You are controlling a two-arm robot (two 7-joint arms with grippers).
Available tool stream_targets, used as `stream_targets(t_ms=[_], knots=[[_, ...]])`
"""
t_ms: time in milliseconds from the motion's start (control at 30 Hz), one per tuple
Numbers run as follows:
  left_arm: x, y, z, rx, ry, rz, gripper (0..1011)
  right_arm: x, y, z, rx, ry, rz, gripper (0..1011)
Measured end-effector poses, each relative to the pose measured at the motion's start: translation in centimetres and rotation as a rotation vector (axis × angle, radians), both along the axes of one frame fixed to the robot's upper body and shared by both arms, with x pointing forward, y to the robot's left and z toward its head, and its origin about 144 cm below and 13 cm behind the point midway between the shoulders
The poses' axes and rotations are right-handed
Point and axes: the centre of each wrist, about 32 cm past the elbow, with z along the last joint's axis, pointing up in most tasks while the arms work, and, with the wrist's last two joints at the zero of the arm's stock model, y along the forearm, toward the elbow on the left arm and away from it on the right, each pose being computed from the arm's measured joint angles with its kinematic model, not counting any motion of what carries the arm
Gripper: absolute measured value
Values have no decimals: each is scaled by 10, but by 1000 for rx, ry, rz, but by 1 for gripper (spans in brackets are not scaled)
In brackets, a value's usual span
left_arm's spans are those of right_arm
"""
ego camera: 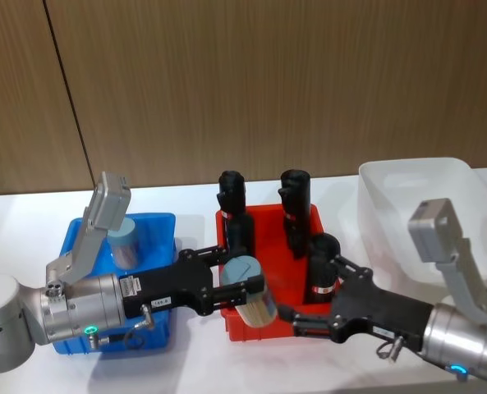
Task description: Pick the cotton swabs from the blue box and place them into the white box.
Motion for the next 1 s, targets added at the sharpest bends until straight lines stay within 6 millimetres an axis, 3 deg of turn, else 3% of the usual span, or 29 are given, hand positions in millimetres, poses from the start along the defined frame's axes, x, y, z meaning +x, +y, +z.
stream_targets(t_ms=[1000], knots=[[0, 0, 0, 0, 0, 0, 660, 31, 33, -15, -56, 40, 98, 1002]])
